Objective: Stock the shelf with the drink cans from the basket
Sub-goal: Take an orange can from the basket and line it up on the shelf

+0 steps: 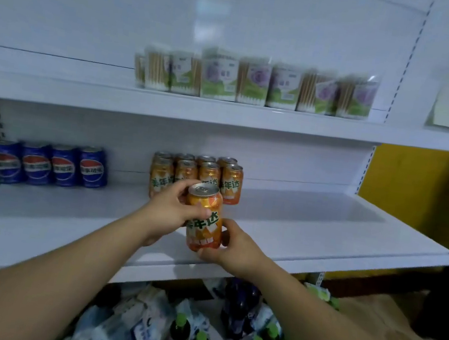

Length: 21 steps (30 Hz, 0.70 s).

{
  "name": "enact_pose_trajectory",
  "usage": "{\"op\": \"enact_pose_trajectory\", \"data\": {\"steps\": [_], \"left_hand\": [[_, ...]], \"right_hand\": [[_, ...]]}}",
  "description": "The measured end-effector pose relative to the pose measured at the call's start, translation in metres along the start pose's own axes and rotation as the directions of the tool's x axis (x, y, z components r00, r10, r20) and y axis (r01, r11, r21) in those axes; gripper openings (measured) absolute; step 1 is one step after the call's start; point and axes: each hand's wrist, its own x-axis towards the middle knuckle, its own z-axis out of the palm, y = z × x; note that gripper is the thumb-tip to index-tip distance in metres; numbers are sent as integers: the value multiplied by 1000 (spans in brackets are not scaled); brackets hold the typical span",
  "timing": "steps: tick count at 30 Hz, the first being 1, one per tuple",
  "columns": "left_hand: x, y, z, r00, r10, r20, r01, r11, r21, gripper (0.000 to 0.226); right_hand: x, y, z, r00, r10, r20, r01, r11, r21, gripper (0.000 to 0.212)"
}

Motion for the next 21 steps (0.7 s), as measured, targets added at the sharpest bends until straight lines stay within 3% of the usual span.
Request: {"op": "enact_pose_trajectory", "data": {"steps": [4, 7, 9, 13, 17, 21], "left_hand": [[-3, -15, -43, 988, -83, -132, 89, 995, 44, 69], [-2, -26, -63, 973, -103, -208, 122, 989, 82, 67], [-1, -34, -69, 967, -94, -239, 119, 988, 93, 63], [2, -45, -72, 962, -64, -266, 75, 997, 31, 63], [-4, -68, -61, 976, -10, -216, 46, 986, 161, 85], [7, -83, -59, 961, 37, -272, 19, 980, 200, 97]], "right_hand": [[28, -3, 17, 996, 51, 72, -24, 945, -327, 95], [42, 1, 28, 995, 50, 83, 13, 780, -625, 87], [47, 6, 35, 993, 44, 108, 49, 680, -731, 82], [48, 17, 45, 996, -7, 89, 75, 608, -790, 77], [46, 19, 49, 997, -67, 34, 68, 611, -789, 74], [48, 20, 52, 996, -91, 8, 63, 617, -784, 71]]}}
